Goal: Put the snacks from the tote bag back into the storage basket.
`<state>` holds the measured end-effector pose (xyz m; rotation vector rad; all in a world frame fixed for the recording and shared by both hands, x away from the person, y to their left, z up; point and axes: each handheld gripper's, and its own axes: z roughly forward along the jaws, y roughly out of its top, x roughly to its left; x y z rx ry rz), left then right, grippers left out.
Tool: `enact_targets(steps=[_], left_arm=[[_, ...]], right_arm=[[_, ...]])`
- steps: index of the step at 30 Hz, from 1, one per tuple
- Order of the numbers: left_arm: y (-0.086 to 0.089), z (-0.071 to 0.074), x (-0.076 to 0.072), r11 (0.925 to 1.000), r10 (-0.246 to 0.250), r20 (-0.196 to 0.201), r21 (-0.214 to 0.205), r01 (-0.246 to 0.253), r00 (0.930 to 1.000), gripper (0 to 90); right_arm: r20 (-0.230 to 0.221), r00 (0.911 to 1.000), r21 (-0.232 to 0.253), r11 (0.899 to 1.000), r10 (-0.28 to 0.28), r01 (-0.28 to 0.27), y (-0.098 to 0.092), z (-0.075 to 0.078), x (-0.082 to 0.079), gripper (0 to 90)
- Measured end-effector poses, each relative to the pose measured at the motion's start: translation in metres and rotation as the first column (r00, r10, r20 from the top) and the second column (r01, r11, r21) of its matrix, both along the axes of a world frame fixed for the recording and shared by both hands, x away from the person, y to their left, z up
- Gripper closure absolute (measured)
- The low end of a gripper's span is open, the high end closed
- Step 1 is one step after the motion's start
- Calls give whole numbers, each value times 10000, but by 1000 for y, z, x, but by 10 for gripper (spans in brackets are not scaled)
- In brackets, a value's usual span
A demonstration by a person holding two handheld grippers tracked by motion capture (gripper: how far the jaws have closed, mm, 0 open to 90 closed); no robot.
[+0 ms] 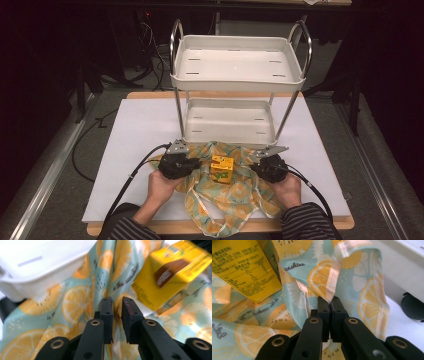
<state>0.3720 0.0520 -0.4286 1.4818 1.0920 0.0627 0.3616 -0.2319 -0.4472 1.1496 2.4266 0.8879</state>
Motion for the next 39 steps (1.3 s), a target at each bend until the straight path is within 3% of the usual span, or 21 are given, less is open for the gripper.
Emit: enact_targets(steps=[3,5,10,12,15,19,23,34,36,39], left_arm=[[3,7,0,9989,249,478,-405,-229,9985,683],[3,10,1,9974,343,528,-653,-308,9980,667],[-4,3,3,9971,605,583,-487,-577,9965,521],[-5,2,3,9970,628,524,-492,-602,9967,520],[-7,-3,6,9982,515,366,-337,-503,9980,568],[-8,-11,9,9997,256,-139,-45,-257,9996,751],[-10,-17,9,9992,96,-487,386,-77,9988,866],[-13,-29,15,9914,289,-1232,1304,-127,9920,890],[-15,-31,15,9910,302,-1314,1330,-126,9909,890],[-15,-32,16,9907,278,-1403,1361,-85,9897,890]], right_arm=[[-208,9998,-101,9999,59,-61,2,-3,1,894],[-233,9997,-59,9999,86,-88,3,-4,1,894],[-460,9987,-129,9997,210,-216,4,-6,3,894],[-505,9984,-93,9996,262,-267,5,-6,3,894],[-594,9978,-104,9995,303,-310,5,-8,3,894],[-705,9969,-151,9992,361,-373,5,-9,4,893],[-783,9960,-147,9990,420,-433,6,-9,3,892],[-960,9941,-331,9980,503,-536,4,-9,-2,887],[-932,9946,-257,9985,453,-478,4,-8,-4,838],[-726,9971,-1,9997,233,-234,0,-1,-8,687]])
